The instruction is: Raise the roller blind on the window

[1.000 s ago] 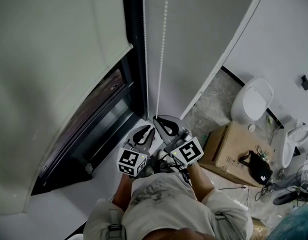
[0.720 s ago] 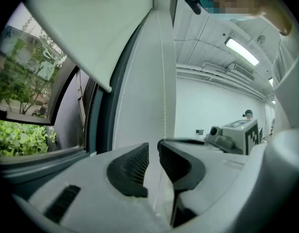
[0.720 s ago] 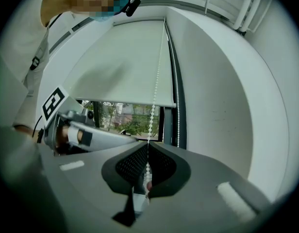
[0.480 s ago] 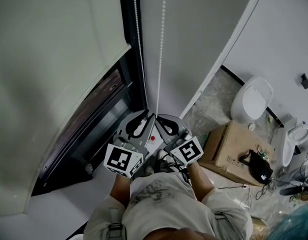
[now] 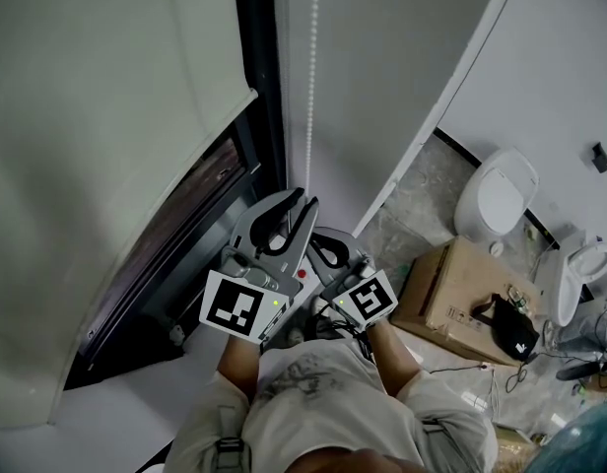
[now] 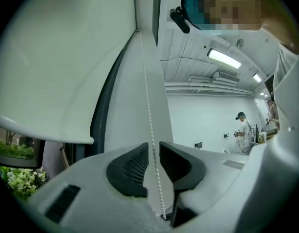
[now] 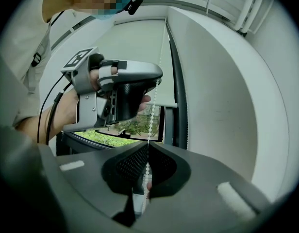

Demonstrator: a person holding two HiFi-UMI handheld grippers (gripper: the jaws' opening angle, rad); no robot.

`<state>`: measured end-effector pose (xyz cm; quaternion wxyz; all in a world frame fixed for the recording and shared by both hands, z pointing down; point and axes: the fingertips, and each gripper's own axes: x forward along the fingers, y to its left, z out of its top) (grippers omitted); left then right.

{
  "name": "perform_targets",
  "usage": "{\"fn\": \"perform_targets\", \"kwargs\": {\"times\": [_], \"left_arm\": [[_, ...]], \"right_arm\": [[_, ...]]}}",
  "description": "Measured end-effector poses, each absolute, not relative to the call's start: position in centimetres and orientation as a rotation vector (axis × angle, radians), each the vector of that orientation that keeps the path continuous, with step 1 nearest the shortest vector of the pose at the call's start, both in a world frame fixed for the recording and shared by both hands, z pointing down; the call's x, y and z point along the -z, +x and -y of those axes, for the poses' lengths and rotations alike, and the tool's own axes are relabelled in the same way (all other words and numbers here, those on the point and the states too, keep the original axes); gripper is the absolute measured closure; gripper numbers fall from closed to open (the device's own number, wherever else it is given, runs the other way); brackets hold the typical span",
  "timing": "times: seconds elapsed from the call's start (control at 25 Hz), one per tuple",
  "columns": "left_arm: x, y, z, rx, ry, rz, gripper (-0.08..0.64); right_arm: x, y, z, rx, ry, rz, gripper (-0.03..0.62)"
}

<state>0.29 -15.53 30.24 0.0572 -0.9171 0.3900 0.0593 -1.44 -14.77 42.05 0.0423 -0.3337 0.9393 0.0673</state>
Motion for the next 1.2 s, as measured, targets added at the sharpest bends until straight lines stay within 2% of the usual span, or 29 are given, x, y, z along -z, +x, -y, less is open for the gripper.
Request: {"fn": "perform_targets", "kwargs": {"times": [0.12, 0.28, 0.84, 1.2], "left_arm": [[-29.9, 0.6, 15.8, -0.196, -2.776, -1.184, 0.488], [-29.9, 0.7, 16.2, -0.208, -2.762, -1.203, 0.543], [-30.8, -0.8, 15.9, -0.214, -2.813, -1.203, 0.549], [-34.3, -0.6, 15.9, -0.116, -2.857, -1.233, 0.551]], "right_arm": [[-42.1, -1.5, 14.6, -0.206, -1.023, -2.875, 0.58], [-42.2, -1.5, 14.8, -0.21, -1.025, -2.873, 0.58], [-42.3, -2.0, 14.5, -0.248, -1.003, -2.895, 0.58], [-46.2, -1.9, 14.0, -0.188, -1.037, -2.99, 0.58]]}}
